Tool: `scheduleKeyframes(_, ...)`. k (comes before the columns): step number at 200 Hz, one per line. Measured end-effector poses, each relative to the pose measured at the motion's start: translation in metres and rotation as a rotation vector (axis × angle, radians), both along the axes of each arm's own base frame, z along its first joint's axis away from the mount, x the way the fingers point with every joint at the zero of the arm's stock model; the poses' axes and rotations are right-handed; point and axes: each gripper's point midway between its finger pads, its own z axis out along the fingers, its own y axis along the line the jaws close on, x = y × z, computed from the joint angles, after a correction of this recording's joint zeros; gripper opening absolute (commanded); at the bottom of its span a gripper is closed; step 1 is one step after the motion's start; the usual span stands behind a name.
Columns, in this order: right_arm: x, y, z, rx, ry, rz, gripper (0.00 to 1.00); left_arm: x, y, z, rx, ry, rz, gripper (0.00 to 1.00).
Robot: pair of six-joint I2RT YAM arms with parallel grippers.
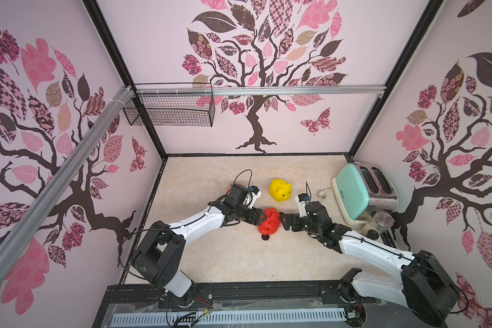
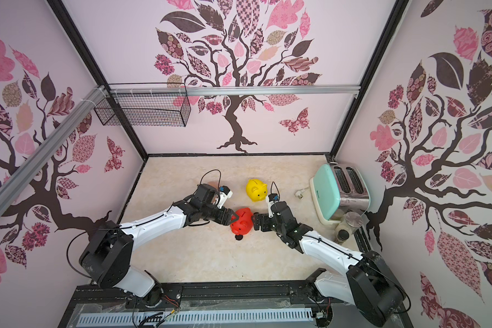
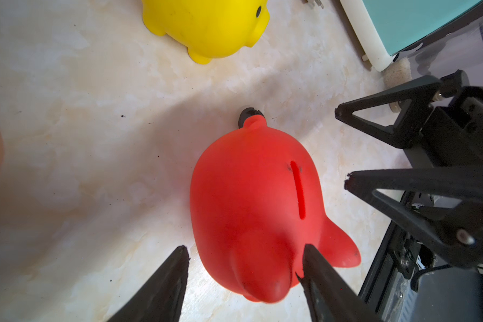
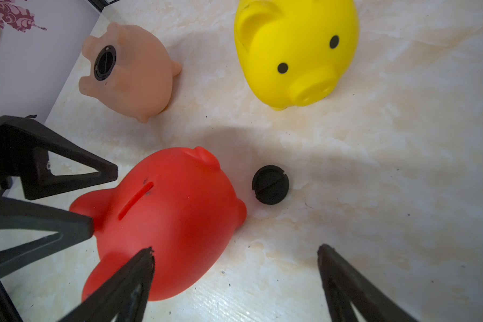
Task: Close piggy banks
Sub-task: Turn over the piggy bank at the center of the board.
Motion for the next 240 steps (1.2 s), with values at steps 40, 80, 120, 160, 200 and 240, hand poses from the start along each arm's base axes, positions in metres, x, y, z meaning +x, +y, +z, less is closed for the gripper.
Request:
scheduleKeyframes(40,0.000,0.000,0.000,0.000,0.000,0.000,0.94,0.000,-0.004,-0.001,-0.015,0.008,-0.010,0.58)
scheduleKeyframes(80,-0.001,0.001,0.000,0.002,0.003,0.004,0.94,0.000,-0.007,0.001,-0.028,0.016,-0.002,0.51)
scheduleKeyframes(120,-0.001,0.001,0.000,0.003,0.003,0.006,0.94,0.001,-0.007,0.001,-0.040,0.023,0.021,0.46)
scheduleKeyframes(160,-0.001,0.001,0.000,0.003,0.004,0.006,0.94,0.006,-0.004,0.001,-0.058,0.040,0.057,0.41)
scheduleKeyframes(200,-0.001,0.001,-0.001,0.001,0.006,0.006,0.95,0.017,0.009,0.001,-0.091,0.047,0.116,0.40)
scheduleKeyframes(240,-0.001,0.001,-0.001,0.001,0.006,0.006,0.95,0.020,0.017,0.002,-0.120,0.057,0.143,0.39)
